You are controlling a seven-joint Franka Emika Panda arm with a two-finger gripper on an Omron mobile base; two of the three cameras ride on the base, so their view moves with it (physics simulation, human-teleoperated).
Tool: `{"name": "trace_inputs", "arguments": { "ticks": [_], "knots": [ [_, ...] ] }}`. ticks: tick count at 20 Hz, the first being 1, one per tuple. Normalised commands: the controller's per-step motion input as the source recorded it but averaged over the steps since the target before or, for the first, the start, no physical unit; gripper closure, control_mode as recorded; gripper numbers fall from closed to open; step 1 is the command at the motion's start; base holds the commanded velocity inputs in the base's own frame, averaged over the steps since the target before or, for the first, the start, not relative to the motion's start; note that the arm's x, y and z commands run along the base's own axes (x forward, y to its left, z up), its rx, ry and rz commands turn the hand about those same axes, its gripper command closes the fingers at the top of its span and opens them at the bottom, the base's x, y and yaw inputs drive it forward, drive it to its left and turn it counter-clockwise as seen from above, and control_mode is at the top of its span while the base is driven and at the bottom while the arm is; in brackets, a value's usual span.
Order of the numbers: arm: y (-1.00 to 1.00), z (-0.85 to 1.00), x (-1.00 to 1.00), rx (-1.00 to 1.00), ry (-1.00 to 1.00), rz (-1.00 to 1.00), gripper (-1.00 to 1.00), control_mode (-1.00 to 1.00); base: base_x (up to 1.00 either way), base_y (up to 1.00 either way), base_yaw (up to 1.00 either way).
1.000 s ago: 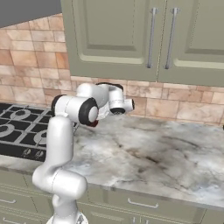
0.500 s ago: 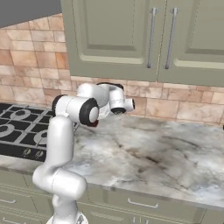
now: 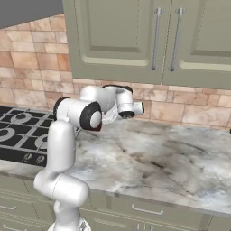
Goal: Collect the paprika, mayonnaise, and shaker from the cabinet and place them next to the stove.
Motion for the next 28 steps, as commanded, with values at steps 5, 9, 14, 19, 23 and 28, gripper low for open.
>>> {"name": "trace_inputs", "arguments": {
  "ticks": [5, 9, 14, 19, 23, 28],
  "knots": [
    [-0.38, 0.06, -0.23, 0.00, 0.00, -0.03, -1.00, -1.00, 0.00, 0.00, 0.00],
    [-0.13, 0.20, -0.57, 0.00, 0.00, -0.09, -1.00, -1.00, 0.00, 0.00, 0.00],
    [0.00, 0.43, -0.85, 0.03, 0.00, -0.15, -1.00, -1.00, 0.00, 0.00, 0.00],
    [0.00, 0.60, -0.87, 0.04, 0.00, -0.18, -1.00, -1.00, 0.00, 0.00, 0.00],
    [0.02, 0.71, -0.77, 0.01, 0.00, -0.17, -1.00, -1.00, 0.00, 0.00, 0.00],
    [0.27, 0.70, -0.60, 0.00, 0.03, -0.22, -1.00, -1.00, 0.00, 0.00, 0.00]
  ]
}}
